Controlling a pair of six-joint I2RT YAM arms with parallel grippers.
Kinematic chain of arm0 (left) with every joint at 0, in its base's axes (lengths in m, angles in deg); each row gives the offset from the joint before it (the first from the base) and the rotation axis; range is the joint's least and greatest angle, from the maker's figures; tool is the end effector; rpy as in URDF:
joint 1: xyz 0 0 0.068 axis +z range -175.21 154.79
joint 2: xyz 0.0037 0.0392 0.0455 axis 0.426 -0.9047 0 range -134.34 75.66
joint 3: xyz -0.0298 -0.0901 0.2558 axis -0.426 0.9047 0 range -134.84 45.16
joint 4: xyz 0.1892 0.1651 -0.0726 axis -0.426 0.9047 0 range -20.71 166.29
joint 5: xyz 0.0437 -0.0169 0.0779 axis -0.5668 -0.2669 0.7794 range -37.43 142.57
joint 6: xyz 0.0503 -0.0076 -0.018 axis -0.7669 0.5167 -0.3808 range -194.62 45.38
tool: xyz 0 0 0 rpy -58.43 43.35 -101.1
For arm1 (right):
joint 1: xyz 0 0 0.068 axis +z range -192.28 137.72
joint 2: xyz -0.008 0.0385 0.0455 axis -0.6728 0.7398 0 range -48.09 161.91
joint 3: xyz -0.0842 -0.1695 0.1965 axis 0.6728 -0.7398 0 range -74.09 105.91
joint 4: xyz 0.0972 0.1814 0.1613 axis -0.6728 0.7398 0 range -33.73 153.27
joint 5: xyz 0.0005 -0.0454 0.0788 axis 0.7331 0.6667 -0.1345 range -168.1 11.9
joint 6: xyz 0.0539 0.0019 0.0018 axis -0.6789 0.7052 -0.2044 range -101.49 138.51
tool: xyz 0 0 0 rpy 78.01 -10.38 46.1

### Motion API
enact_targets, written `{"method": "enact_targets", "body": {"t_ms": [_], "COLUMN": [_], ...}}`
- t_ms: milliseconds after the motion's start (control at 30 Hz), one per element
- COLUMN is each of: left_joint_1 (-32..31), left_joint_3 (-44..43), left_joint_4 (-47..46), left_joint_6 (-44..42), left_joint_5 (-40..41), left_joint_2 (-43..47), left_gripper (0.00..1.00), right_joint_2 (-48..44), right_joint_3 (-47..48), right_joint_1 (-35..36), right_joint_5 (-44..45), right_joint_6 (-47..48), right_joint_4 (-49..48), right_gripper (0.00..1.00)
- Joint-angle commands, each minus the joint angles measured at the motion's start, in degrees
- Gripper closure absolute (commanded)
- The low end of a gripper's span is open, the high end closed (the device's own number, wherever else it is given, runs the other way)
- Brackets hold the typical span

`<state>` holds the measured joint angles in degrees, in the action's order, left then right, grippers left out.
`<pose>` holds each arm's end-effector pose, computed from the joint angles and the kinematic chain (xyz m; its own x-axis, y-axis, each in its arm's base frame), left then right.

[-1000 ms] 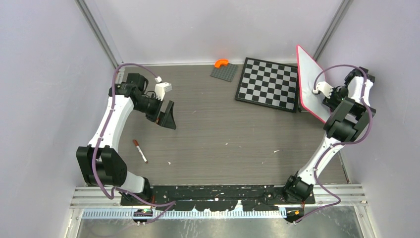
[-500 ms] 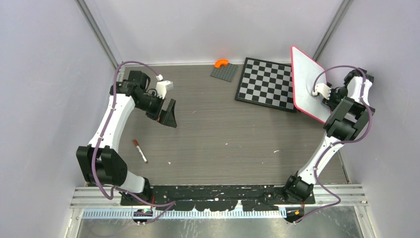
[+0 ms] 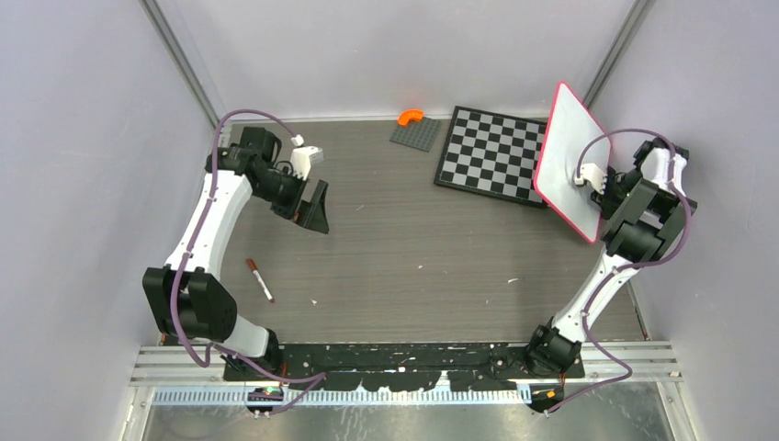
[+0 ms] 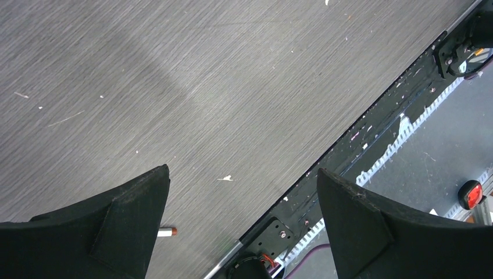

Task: Write a sentence on the whiteboard
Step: Move the whiteboard stand to the center of the board.

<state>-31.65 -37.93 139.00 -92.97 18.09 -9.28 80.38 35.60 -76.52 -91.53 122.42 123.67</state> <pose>0.2722 -0.0511 0.3305 -0.8096 0.3525 -0.4693 0.5534 0.7250 -0.4101 0.3707 -0.2423 0.1896 -0.3203 -0.9240 -0.2091 -0.9292 0.3494 -0.1204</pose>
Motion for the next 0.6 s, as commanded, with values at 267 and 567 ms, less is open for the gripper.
{"method": "enact_targets", "body": {"t_ms": [267,567], "left_joint_1": [-0.75,-0.84], "left_joint_3": [-2.82,-2.22], "left_joint_4": [1.00,0.67], "left_joint_6": [0.25,-0.12], "left_joint_5": [0.43,0.29], "left_joint_2": [0.82,1.27], "left_gripper": [0.00,0.00], "right_joint_2": [-9.59,-15.46], "right_joint_3": [-19.07,-32.94], "right_joint_1": [-0.13,0.31], "right_joint_5": [-7.80,-8.51], "right_joint_6": [-5.39,-7.82], "right_joint_4": [0.95,-1.81], "right_gripper": [1.00,1.00]}}
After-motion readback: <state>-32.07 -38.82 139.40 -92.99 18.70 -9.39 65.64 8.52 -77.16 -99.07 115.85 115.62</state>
